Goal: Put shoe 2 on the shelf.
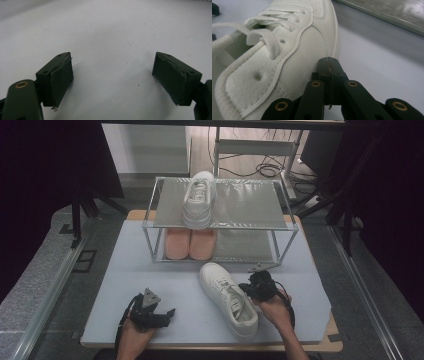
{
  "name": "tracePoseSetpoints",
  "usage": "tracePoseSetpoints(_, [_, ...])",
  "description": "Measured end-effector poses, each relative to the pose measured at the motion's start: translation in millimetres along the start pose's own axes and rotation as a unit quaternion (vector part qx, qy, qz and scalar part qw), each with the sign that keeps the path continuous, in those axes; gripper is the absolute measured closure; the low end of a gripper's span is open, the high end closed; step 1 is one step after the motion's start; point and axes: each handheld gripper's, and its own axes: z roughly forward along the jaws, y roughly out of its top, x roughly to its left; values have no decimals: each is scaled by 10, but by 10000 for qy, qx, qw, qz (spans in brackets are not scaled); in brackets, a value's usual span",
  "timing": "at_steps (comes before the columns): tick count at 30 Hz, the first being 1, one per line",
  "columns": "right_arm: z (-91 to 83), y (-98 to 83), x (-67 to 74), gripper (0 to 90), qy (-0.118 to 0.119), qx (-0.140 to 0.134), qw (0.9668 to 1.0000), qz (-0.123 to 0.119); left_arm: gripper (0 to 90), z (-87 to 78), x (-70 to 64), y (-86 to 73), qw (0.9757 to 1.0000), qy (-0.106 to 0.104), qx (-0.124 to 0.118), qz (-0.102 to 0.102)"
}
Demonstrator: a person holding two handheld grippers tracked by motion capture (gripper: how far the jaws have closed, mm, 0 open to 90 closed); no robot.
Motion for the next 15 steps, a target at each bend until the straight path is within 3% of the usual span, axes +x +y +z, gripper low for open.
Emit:
tracePoseSetpoints(6, [132, 131, 70, 900, 340, 77, 9992, -176, 167, -1, 0, 0, 10000, -1, 2, 6])
tracePoseSetpoints(8, [143, 153, 78, 900, 338, 110, 9991, -231, 168, -1, -1, -1, 10000, 3, -1, 10])
tracePoseSetpoints(11, [82, 153, 52, 892, 418, 92, 9988, -223, 168, -1, -1, 0, 10000, 0, -2, 7])
tracePoseSetpoints(15, [-77, 113, 39, 856, 349, 85, 9989, -287, 168, -1, -2, 0, 10000, 4, -4, 8])
